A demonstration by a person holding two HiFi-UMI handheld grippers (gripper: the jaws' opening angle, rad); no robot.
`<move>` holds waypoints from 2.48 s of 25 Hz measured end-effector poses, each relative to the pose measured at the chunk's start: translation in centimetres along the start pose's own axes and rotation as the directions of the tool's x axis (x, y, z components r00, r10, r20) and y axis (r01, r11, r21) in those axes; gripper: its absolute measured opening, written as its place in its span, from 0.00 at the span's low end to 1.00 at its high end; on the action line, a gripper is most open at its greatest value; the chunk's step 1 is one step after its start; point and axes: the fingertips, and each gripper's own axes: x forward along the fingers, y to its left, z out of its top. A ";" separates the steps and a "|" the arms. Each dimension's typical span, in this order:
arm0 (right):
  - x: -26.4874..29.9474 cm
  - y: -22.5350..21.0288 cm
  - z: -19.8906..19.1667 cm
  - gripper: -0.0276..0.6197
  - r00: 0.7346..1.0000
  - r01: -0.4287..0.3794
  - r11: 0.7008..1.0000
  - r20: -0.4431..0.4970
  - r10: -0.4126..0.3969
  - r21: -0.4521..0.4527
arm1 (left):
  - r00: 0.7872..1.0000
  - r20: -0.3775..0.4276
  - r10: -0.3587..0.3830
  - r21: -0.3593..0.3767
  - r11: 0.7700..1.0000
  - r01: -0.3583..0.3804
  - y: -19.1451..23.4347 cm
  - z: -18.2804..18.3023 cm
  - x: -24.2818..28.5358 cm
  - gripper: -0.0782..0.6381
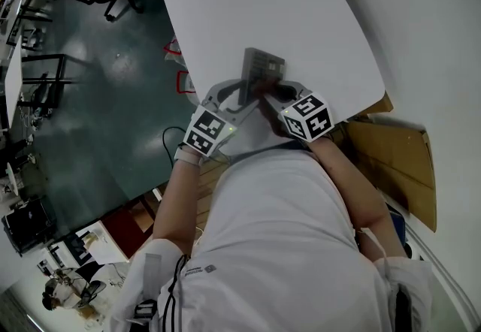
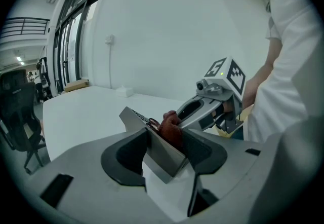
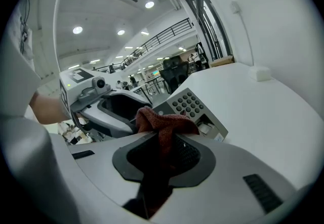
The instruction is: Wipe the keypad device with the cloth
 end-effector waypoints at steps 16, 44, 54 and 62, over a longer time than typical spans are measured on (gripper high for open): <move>1.3 -0.5 3.4 0.17 0.999 -0.031 1.000 0.025 0.031 -0.004 | 1.000 -0.022 -0.003 0.008 1.000 0.003 0.1 -0.1 0.1 0.42; 2.2 -7.0 2.7 0.17 0.986 0.091 0.950 0.107 -0.128 0.299 | 0.999 0.020 0.046 -0.030 0.998 -0.046 1.0 0.2 0.3 0.42; 0.4 -7.7 -2.2 0.17 0.982 0.181 0.932 -0.013 -0.186 0.313 | 0.998 0.034 0.050 -0.031 0.998 -0.049 1.1 0.3 0.2 0.42; -0.6 -5.9 -3.4 0.17 0.985 0.167 0.942 -0.008 -0.172 0.290 | 0.996 0.075 0.055 -0.069 0.996 -0.050 1.2 0.0 0.3 0.42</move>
